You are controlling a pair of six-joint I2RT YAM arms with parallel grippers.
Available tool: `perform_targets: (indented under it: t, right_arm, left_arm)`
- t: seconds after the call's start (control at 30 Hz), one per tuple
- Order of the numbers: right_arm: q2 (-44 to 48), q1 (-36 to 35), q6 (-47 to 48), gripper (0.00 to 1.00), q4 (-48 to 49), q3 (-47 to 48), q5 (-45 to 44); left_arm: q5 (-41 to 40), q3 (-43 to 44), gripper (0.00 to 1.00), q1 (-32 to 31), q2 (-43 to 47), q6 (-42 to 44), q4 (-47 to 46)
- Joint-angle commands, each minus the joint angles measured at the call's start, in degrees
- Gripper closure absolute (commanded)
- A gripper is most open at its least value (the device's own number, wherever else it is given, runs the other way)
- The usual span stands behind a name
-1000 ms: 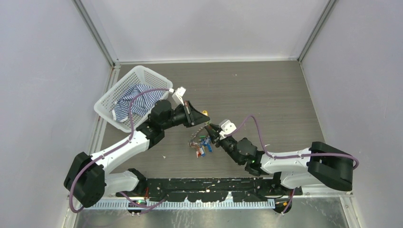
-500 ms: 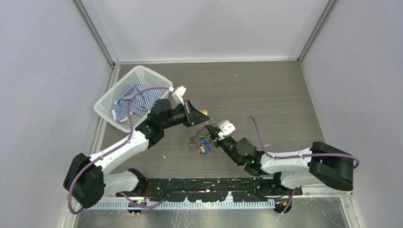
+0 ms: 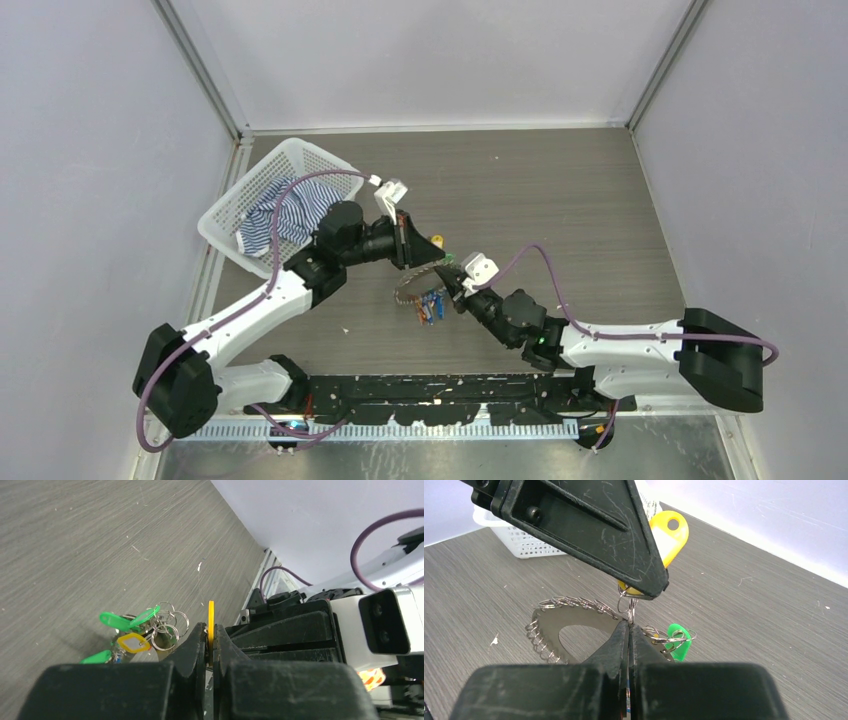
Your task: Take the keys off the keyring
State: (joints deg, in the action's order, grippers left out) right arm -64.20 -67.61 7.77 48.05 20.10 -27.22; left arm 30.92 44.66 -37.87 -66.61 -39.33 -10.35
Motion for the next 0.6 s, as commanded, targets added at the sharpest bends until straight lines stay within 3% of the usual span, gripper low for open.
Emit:
perform_targets:
  t: [0.0,0.57]
  right_arm:
    - [2.1,0.0,-0.6,0.99,-0.1,2.8,-0.4]
    - [2.3,0.1,0.2,0.99,0.0,3.1,-1.6]
  left_arm:
    - [4.5,4.8,1.0,-2.0,1.8,6.7,1.1]
    - [6.9,6.1,0.99,-6.5,0.0,8.5,2.2]
